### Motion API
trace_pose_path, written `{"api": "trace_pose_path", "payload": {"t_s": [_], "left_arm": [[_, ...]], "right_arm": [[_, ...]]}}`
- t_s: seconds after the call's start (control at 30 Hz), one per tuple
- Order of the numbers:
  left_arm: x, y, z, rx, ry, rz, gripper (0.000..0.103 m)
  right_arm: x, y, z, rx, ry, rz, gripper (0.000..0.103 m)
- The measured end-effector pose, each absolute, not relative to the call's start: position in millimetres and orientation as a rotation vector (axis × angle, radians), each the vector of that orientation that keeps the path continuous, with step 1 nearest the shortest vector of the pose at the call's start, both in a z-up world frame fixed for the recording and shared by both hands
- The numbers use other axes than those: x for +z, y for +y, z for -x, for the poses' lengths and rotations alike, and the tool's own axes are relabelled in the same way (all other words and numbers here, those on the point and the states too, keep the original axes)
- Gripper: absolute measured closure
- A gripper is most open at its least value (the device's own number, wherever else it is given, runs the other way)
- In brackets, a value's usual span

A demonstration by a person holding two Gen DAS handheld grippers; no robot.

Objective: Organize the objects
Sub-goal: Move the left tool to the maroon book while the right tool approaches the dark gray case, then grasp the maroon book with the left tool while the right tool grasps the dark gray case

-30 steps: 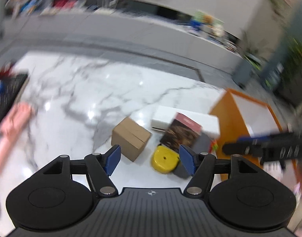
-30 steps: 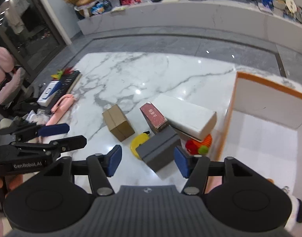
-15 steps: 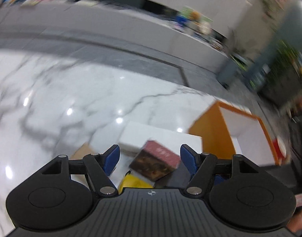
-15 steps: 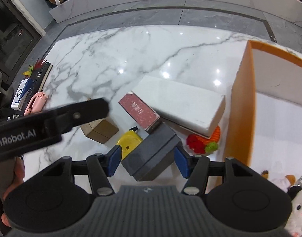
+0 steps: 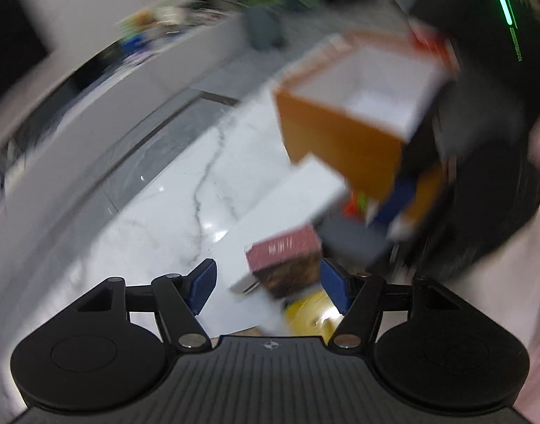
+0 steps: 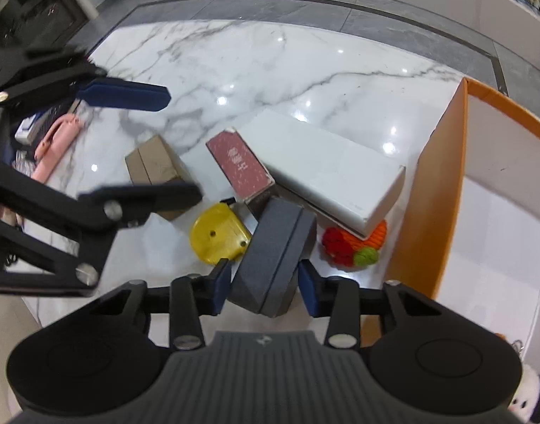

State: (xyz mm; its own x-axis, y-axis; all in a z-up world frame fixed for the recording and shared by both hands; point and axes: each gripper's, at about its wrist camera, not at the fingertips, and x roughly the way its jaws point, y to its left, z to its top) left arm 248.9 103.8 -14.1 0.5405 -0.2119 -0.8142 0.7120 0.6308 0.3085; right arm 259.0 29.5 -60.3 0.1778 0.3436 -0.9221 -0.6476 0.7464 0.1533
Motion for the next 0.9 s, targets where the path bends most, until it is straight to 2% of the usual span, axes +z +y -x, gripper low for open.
{"api": "trace_pose_path", "payload": {"t_s": [0.1,0.2,0.37,0.5,0.6,0.73,0.9], "left_arm": [[-33,83,-243,-0.613,0.768,-0.934,0.026],[-45,67,-240,-0.683,0.743,-1.05,0.026],[-61,54,-240,-0.753,0.725,-1.166,0.026],[-76,55,-249,-0.763,0.757,-1.175,0.03],[-80,58,-249,-0.76,0.743,-1.187,0.036],[-68,59,-255,-0.739,0.782,-1.148,0.054],[-56,64,-254,-0.712,0.848,-1.1,0.067]], "right_arm": [[-60,27,-259,0.718,1.198,0.311,0.061],[-60,23,-263,0.715,1.208,0.291,0.061],[-61,21,-265,0.715,1.216,0.276,0.062],[-61,20,-261,0.732,1.199,0.292,0.061],[-61,20,-260,0.746,1.189,0.301,0.061],[-61,20,-260,0.763,1.181,0.3,0.061],[-64,21,-258,0.768,1.162,0.306,0.06]]}}
